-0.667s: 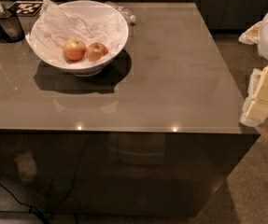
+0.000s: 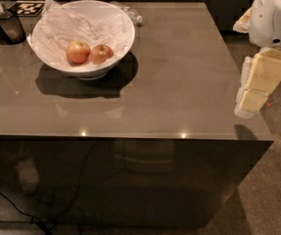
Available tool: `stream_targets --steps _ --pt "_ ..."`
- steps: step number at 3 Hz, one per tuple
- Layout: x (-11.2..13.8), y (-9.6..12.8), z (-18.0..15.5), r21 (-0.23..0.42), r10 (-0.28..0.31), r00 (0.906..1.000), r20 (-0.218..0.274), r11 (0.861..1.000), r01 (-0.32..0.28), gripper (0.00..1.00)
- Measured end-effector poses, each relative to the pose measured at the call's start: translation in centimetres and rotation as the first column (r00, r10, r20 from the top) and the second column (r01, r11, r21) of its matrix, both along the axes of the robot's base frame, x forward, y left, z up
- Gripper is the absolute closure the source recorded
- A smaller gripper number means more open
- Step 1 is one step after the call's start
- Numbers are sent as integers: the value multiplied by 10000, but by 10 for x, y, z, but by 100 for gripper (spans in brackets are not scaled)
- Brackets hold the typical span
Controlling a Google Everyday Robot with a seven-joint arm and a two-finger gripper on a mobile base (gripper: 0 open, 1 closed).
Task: Pick apple from white bowl
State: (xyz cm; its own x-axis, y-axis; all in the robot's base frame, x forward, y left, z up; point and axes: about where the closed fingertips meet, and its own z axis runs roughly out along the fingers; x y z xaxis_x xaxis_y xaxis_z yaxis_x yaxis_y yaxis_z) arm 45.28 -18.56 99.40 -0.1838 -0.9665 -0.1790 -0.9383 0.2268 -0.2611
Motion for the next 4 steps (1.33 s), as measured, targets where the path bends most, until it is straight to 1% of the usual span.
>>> stream_targets --steps 1,2,3,4 --pt "12 29 7 -328 463 9989 -9 9984 -463 0" --pt "15 32 9 -265 489 9987 174 9985 -484 0" --pt "28 40 13 -163 487 9973 543 9987 -479 0" --pt "56 54 16 -29 404 9977 548 9992 -403 0"
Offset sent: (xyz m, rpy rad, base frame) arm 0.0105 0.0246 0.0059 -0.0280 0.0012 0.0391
